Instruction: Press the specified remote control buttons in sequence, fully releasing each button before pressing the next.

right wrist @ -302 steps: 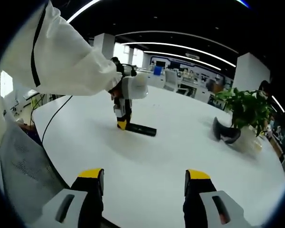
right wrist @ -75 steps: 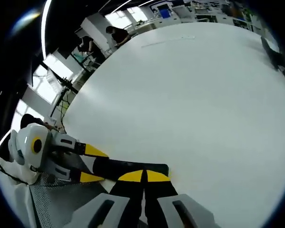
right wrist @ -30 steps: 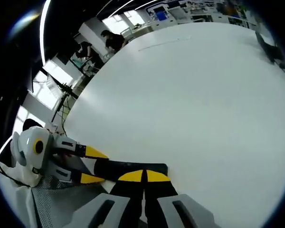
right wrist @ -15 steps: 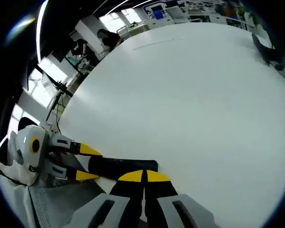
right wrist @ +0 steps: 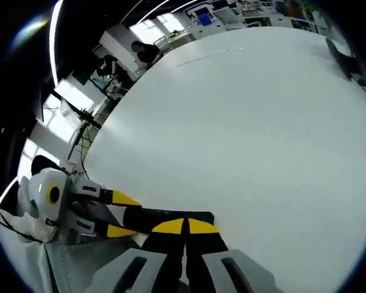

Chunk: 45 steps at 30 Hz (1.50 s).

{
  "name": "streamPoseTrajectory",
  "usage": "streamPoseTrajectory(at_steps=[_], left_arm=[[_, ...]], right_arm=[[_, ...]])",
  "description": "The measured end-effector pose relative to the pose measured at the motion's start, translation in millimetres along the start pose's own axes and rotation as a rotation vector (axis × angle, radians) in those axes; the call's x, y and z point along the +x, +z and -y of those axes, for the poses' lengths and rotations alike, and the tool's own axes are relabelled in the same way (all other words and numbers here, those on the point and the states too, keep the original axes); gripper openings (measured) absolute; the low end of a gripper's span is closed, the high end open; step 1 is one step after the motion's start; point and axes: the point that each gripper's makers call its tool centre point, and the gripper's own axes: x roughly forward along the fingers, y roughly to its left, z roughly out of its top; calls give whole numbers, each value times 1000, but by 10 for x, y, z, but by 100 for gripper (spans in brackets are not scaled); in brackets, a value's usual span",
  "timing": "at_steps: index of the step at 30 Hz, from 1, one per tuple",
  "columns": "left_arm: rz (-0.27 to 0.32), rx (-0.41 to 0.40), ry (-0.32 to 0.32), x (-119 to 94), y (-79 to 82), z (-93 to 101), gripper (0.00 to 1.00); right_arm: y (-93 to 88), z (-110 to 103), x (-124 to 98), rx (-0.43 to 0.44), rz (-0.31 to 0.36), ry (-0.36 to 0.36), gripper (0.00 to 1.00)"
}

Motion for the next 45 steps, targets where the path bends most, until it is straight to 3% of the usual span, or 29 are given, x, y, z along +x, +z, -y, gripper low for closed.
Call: streamPoseTrajectory(at_steps=[10,16,30,37,45], left_arm=[[6,0,0,5,6,0,25],[8,-1,0,5,6,-1,25],[11,1,2,11,11,0,25],[11,4,1,10,10,3,25],[13,9,-1,12,14,7,25]], right_arm=[[-3,-3,17,-32,-2,-10,0],[3,22,15,26,15,10,0],[13,6,17,21,15,10,0],[10,14,6,85,16,18,0],[9,2,4,66,2,14,0]])
